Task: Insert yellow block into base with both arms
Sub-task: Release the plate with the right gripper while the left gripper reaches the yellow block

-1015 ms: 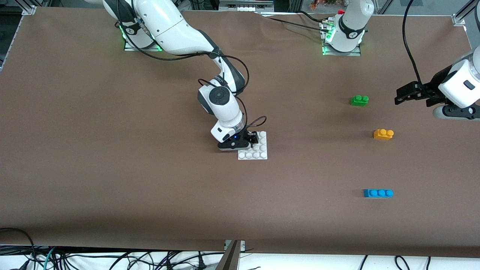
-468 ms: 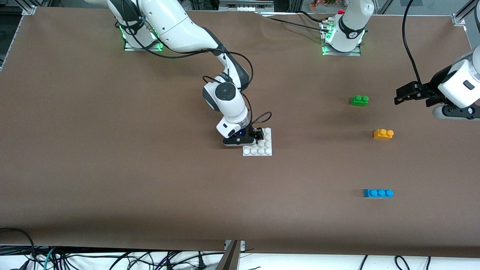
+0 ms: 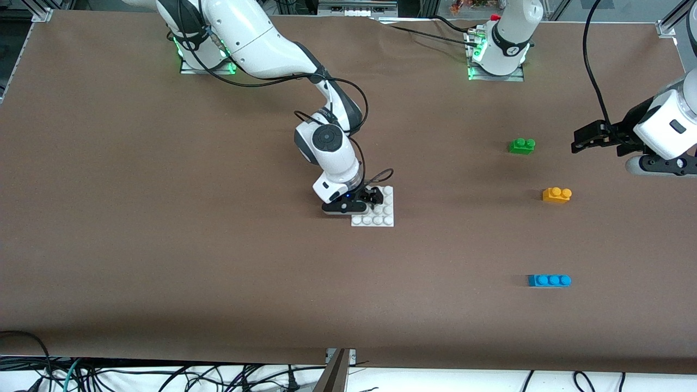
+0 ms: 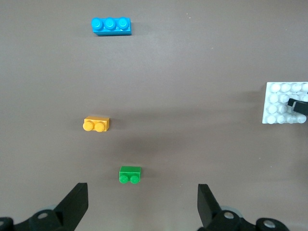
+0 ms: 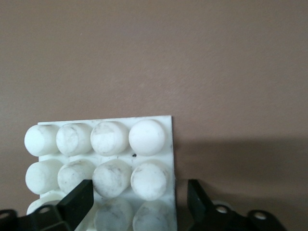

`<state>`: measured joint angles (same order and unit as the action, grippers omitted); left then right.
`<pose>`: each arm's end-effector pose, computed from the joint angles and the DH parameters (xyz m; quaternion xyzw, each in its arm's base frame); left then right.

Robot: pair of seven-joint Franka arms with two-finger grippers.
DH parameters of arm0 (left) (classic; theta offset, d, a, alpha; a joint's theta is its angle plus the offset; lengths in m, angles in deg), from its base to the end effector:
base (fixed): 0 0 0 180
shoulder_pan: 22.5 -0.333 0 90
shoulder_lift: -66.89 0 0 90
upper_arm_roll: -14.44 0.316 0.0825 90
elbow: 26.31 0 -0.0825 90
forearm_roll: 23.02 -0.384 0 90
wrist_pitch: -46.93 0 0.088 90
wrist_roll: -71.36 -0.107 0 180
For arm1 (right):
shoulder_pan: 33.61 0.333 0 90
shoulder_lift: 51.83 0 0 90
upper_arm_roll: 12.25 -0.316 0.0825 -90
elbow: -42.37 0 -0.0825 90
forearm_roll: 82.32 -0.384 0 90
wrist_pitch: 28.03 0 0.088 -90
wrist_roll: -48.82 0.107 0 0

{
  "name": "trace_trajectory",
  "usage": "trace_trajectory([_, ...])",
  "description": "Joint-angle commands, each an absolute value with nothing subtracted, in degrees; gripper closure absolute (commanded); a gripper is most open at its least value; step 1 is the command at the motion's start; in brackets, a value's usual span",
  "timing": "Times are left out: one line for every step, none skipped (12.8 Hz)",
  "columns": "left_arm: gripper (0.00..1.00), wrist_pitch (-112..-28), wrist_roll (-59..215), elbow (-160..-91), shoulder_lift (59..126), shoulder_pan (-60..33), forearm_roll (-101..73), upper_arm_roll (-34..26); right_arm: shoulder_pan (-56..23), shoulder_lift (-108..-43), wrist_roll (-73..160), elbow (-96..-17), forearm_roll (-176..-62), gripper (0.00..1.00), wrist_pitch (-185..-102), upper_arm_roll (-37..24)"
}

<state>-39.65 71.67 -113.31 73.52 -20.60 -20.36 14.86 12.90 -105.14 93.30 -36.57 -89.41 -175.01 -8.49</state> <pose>0.5808 -0.0204 0.5785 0.9978 -0.0101 -0.0618 0.0218 0.5476 0.5196 0.1784 -0.9904 0.0456 -0.0829 0.1007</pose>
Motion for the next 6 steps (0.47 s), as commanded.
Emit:
trace_trajectory([0.00,-38.8,70.6,-112.3,73.9,-20.7,-19.3,14.7,11.5,-101.7,93.0,-35.6,-90.3,0.11,-167.4,-7.6])
trace_trajectory([0.00,-38.9,70.6,-112.3,73.9,-20.7,-19.3,14.7,11.0,-100.5,92.9,-35.0,-90.4,0.10,-165.2,-7.6])
trace_trajectory([0.00,-38.8,70.6,-112.3,73.9,-20.7,-19.3,14.7,10.7,-99.7,92.9,-34.0,-90.4,0.10,-162.7,-7.6])
trace_trajectory([0.00,-38.8,70.7,-112.3,73.9,-20.6,-19.3,14.6,10.5,-99.0,92.9,-32.8,-90.4,0.07,-159.8,-7.3])
trace_trajectory([0.00,-38.8,70.7,-112.3,73.9,-20.6,-19.3,14.6,9.9,-98.1,92.3,-31.6,-90.2,0.04,-156.8,-7.2])
trace_trajectory([0.00,-38.9,70.7,-112.3,73.9,-20.6,-19.3,14.6,7.8,-96.5,90.1,-30.8,-90.3,0.02,-154.0,-7.3])
